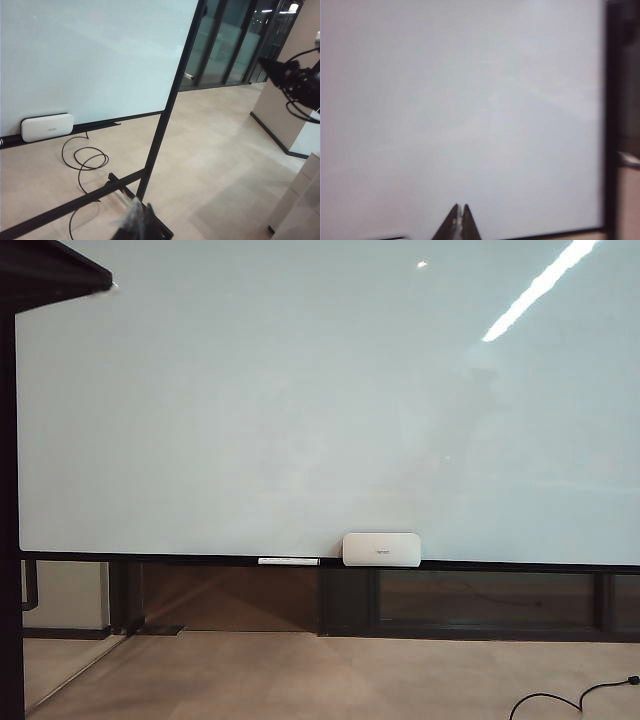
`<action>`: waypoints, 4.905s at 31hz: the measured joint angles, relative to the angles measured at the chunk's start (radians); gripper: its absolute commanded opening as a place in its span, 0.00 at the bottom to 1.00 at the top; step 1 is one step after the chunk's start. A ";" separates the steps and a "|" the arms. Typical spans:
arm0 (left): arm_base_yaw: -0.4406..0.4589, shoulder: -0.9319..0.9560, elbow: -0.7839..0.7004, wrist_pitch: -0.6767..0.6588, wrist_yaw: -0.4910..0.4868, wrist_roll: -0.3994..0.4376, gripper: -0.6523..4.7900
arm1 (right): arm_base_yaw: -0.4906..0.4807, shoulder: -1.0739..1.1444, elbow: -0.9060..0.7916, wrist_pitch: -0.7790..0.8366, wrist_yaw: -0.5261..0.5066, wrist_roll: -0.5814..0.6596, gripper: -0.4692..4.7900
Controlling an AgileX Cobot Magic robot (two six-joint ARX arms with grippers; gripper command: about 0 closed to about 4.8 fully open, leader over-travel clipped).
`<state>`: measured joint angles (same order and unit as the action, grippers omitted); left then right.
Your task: Reach to the right to find the marker pen, pick it up, and write the number 13 on the whiteboard.
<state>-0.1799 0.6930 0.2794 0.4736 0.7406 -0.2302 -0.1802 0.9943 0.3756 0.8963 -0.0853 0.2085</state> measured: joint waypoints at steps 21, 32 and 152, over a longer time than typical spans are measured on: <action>-0.116 0.231 0.063 0.223 -0.156 0.080 0.11 | -0.288 0.376 0.236 -0.094 -0.091 -0.082 0.11; -0.116 0.434 0.122 0.269 -0.033 0.148 0.11 | -0.291 0.697 0.373 0.033 -0.143 -0.208 0.11; -0.115 0.607 0.179 0.285 -0.233 0.231 0.11 | -0.401 1.719 1.760 -0.102 -0.335 -0.209 0.55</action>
<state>-0.2951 1.2995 0.4583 0.7582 0.5079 0.0006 -0.5808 2.7129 2.1353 0.7940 -0.4202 -0.0010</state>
